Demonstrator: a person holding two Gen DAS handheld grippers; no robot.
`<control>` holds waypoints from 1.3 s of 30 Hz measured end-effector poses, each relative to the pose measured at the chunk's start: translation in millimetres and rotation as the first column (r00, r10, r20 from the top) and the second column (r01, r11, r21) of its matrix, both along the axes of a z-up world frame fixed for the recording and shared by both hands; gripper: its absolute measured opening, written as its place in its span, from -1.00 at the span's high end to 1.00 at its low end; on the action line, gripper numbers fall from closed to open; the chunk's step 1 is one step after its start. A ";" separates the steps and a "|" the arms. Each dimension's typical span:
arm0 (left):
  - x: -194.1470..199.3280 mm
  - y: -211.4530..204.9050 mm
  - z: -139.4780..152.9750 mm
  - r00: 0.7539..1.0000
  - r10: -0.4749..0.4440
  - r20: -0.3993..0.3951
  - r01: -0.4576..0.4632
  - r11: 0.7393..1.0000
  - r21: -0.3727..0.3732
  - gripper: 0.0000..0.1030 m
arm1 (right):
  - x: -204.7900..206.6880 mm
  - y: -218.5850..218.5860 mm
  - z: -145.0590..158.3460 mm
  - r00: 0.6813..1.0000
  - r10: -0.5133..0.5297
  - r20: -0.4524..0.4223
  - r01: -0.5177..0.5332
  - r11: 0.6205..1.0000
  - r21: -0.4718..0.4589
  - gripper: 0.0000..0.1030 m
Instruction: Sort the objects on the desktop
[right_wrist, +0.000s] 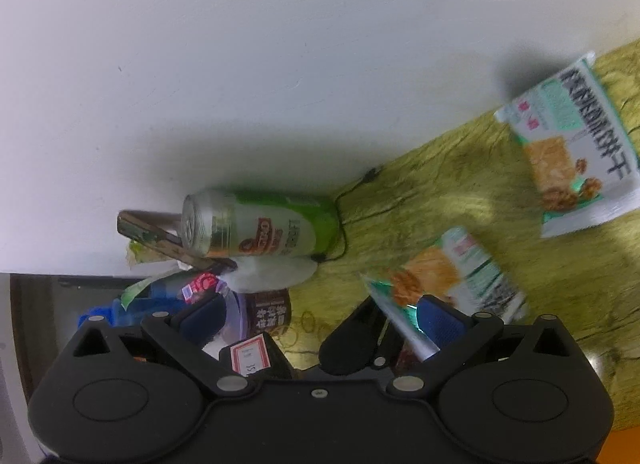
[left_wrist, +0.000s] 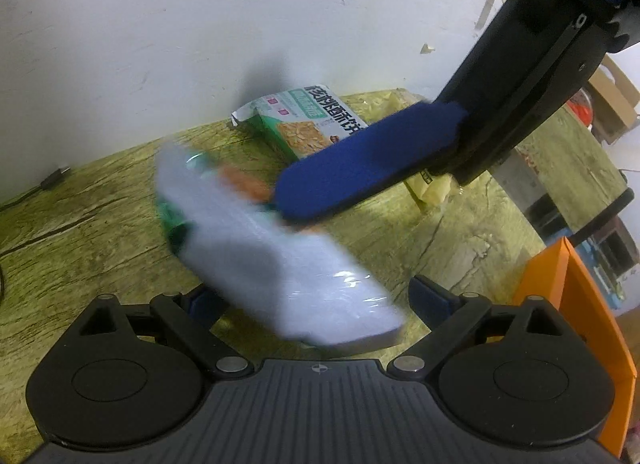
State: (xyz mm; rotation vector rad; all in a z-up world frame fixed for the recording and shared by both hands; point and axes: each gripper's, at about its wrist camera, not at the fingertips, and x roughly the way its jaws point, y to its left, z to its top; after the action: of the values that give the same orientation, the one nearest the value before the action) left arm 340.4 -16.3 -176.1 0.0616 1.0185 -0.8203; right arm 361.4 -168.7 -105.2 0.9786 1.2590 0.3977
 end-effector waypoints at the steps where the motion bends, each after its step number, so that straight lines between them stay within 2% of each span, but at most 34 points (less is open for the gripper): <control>1: -0.6 -0.2 -0.1 1.000 0.002 0.000 -0.002 1.000 0.005 -0.86 | 0.6 2.6 -1.1 1.000 0.005 -0.003 -0.005 1.000 0.003 -0.99; 10: -2.1 0.2 -2.7 0.999 0.037 -0.005 -0.037 0.998 0.047 -0.88 | 2.6 12.9 -3.4 1.000 0.024 -0.008 -0.024 1.000 0.007 -0.99; 22: -9.3 21.0 1.3 0.999 0.022 0.034 -0.028 0.984 0.178 -0.94 | -5.4 -15.0 0.5 0.999 -0.039 -0.003 0.038 0.999 -0.027 -0.99; 39: -13.8 47.1 4.7 0.997 0.081 -0.003 -0.079 0.975 0.206 -0.94 | -18.7 -43.0 -8.4 0.993 -0.115 -0.032 0.113 0.992 -0.049 -0.99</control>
State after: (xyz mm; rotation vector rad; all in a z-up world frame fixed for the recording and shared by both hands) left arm 326.6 30.8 -171.5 0.1911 1.1074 -0.6409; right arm 342.7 -211.7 -113.6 1.0158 1.2324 0.2619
